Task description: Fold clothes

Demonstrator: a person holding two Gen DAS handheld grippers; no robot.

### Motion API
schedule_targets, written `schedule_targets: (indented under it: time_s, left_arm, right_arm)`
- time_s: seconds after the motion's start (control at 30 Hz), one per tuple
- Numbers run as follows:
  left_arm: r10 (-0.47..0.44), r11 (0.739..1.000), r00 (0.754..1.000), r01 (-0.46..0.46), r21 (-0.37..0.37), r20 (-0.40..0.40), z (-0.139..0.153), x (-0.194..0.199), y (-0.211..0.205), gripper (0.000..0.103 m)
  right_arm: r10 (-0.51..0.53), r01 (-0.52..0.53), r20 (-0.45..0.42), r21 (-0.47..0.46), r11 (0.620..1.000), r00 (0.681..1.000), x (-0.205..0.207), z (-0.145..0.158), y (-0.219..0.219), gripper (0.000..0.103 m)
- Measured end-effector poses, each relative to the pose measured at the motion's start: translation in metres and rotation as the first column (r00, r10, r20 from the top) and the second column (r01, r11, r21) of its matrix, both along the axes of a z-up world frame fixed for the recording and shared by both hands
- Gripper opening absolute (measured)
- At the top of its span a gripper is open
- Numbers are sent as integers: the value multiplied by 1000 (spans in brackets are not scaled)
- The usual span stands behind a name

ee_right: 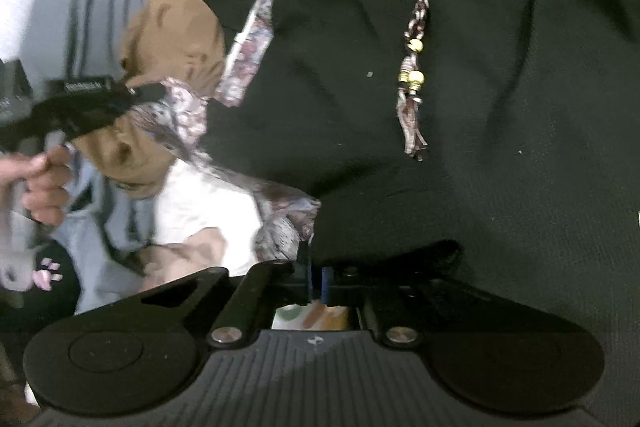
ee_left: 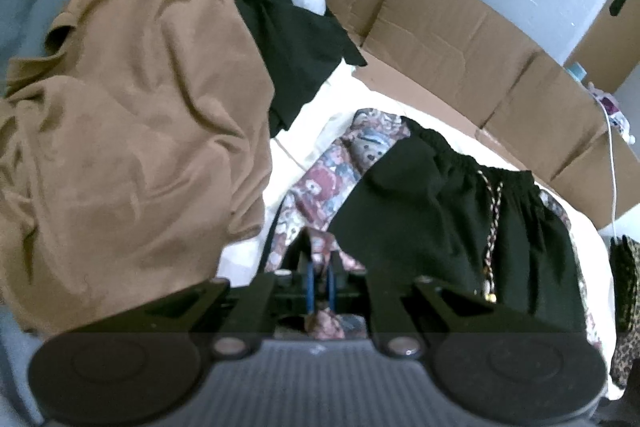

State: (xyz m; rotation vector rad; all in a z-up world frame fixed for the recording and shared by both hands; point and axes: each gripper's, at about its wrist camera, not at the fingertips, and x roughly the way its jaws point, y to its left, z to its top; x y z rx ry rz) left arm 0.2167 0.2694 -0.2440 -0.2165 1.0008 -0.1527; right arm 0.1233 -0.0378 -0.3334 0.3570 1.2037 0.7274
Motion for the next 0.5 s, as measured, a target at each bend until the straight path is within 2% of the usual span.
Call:
schedule_targets:
  time_s: [0.1,0.23,0.33,0.5]
  left_arm:
    - [-17,1000,1000,17,-12,-16,10,-12,9,7]
    - [-27,1000,997,28,9,-69,18,-34,25,7]
    - [-17,999,994,21,39,-111,20,-51,41,7]
    - [10,998,988,1,70,-157,17,-72,59,7]
  right_arm:
    - [7,-5,-45,56,998,999,-2,12,-8,1]
    - [117,-100,-93,169,981,989,-11,26,-12,1]
    - [186,-157,-121,220,963,975,-19,32,-11,1]
    - [255,-219,-165,209,953,953,-36,26,-2,1]
